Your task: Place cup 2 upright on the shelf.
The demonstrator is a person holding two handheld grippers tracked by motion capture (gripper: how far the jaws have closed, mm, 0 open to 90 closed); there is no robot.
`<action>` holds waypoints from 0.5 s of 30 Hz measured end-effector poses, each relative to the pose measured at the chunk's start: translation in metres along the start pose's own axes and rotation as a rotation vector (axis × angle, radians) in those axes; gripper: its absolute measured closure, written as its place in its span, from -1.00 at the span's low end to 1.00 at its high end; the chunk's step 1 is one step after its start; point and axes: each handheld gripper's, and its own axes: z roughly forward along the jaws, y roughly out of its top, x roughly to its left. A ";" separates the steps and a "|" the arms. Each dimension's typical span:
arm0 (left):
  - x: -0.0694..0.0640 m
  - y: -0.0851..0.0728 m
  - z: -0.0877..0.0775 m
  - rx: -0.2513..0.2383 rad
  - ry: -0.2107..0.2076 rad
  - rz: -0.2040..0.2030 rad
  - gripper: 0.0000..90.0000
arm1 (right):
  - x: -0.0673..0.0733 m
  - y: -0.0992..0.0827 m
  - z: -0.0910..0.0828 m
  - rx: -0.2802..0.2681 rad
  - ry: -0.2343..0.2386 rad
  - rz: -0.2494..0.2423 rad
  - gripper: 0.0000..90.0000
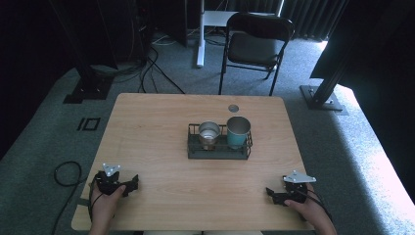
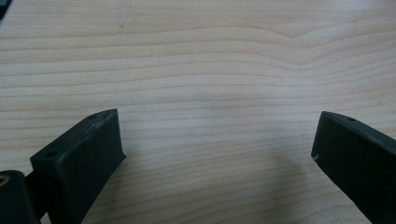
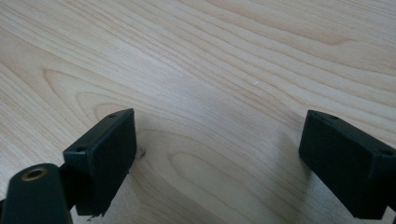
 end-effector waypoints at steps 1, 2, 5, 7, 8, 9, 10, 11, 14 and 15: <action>0.000 0.000 0.001 0.005 -0.002 0.007 -0.94 | 0.000 0.000 0.000 0.000 0.000 0.001 -0.76; -0.001 0.000 0.002 0.015 0.001 0.013 -0.94 | 0.000 0.000 0.000 0.000 0.000 0.000 -0.76; -0.002 0.001 0.003 0.019 0.005 0.021 -0.94 | 0.000 0.000 0.000 0.000 0.000 0.000 -0.76; -0.003 0.001 0.004 0.024 0.014 0.039 -0.94 | 0.000 0.000 0.000 0.000 0.000 0.000 -0.76; -0.003 0.002 0.004 0.026 0.010 0.041 -0.94 | 0.000 0.000 0.000 0.000 0.000 0.000 -0.76; -0.003 0.002 0.005 0.025 0.004 0.045 -0.94 | 0.000 0.000 0.000 0.000 0.000 0.000 -0.76; -0.003 0.003 0.006 0.025 0.001 0.048 -0.94 | 0.000 0.000 0.000 0.000 0.000 0.000 -0.76; -0.002 0.003 0.006 0.025 0.002 0.047 -0.94 | 0.000 0.000 0.000 0.000 0.000 0.000 -0.76; -0.002 0.003 0.006 0.024 0.011 0.038 -0.94 | 0.000 0.000 0.000 0.000 0.000 0.000 -0.76; -0.002 0.004 0.007 0.024 0.020 0.028 -0.94 | 0.000 0.000 0.000 0.000 0.000 0.000 -0.76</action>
